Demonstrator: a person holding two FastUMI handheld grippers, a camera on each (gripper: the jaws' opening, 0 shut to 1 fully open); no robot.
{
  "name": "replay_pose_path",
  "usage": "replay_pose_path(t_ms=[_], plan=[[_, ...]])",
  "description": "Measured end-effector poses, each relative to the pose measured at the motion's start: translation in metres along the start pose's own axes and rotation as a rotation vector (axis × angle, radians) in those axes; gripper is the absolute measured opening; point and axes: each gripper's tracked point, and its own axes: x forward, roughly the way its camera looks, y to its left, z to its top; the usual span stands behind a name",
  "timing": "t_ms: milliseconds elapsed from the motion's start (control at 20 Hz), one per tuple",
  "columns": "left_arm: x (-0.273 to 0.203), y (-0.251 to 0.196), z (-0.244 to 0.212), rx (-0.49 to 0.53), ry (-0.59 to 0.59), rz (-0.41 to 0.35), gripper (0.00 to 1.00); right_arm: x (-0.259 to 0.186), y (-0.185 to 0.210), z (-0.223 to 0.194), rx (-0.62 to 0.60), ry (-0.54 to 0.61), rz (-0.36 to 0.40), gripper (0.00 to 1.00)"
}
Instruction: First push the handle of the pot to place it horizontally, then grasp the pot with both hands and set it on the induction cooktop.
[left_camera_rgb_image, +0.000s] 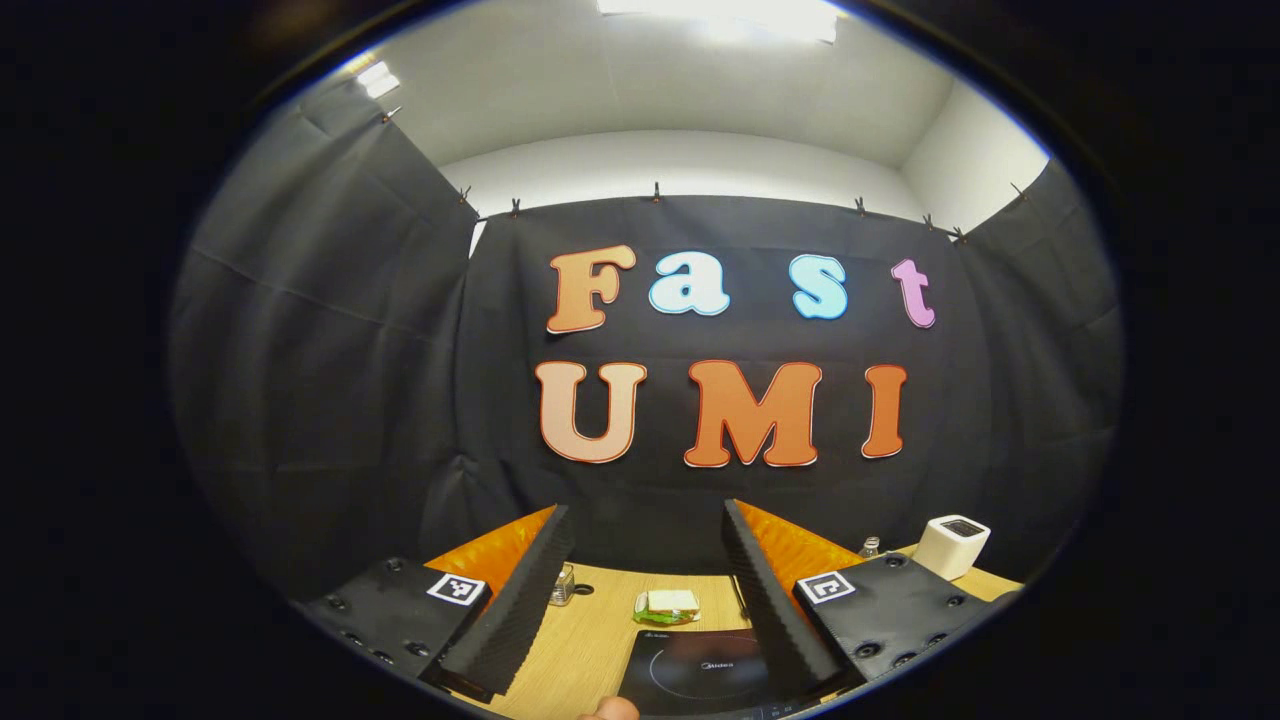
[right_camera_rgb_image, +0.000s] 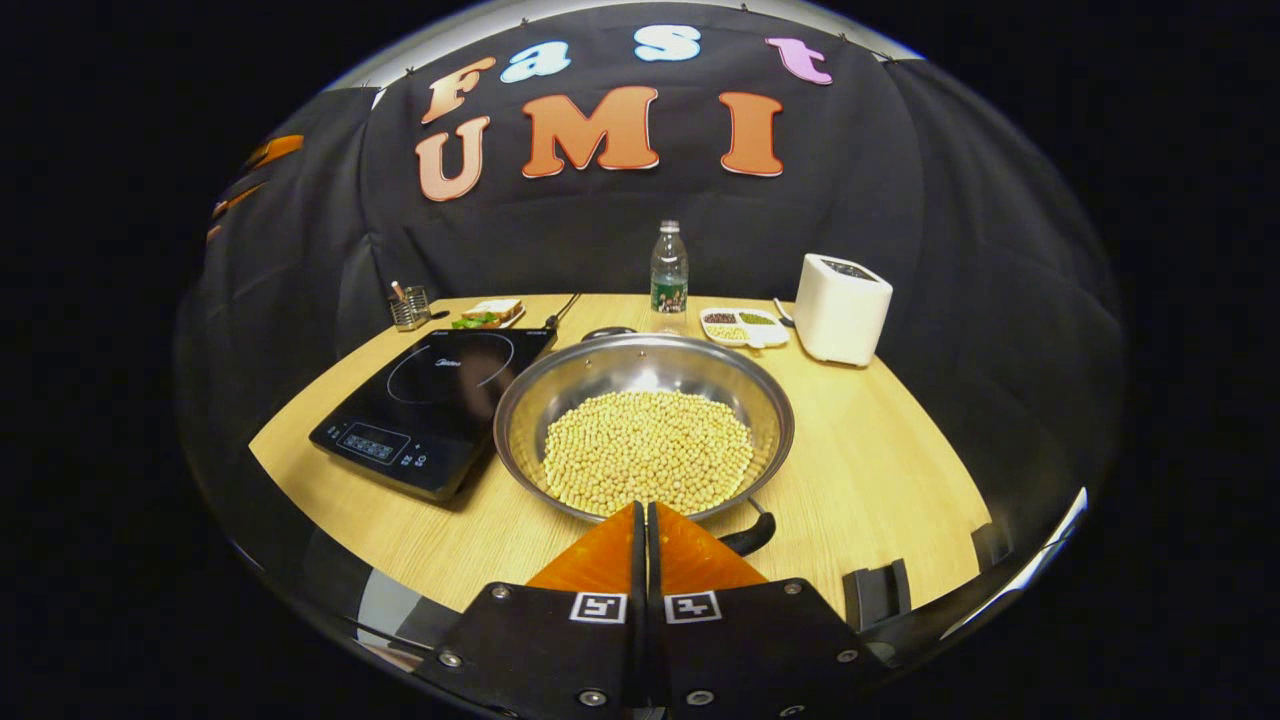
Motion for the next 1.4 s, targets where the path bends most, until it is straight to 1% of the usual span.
replay_pose_path(t_ms=[250,500,700,1100,1200,1250,1400], plan=[[0.006,0.0,-0.003,-0.002,0.006,0.006,0.98,0.015,0.001,-0.024,0.0,0.07,0.007,0.0],[0.007,0.002,-0.004,0.001,0.01,0.013,0.98,0.021,0.005,-0.029,0.021,0.093,0.035,0.0],[0.007,0.0,-0.003,0.008,0.013,0.011,0.98,0.023,-0.007,-0.027,0.019,0.088,0.006,0.0],[0.004,-0.006,0.009,0.027,-0.012,0.002,0.99,0.033,-0.042,-0.016,0.064,0.075,-0.065,0.0],[0.004,-0.007,0.01,0.023,-0.013,0.0,0.96,0.034,-0.05,-0.014,0.071,0.073,-0.078,0.0],[0.005,-0.007,0.009,0.021,-0.012,0.0,0.99,0.036,-0.054,-0.014,0.072,0.071,-0.085,0.0],[0.006,-0.005,0.007,0.016,-0.006,0.006,0.99,0.038,-0.065,-0.012,0.083,0.069,-0.102,0.0]])
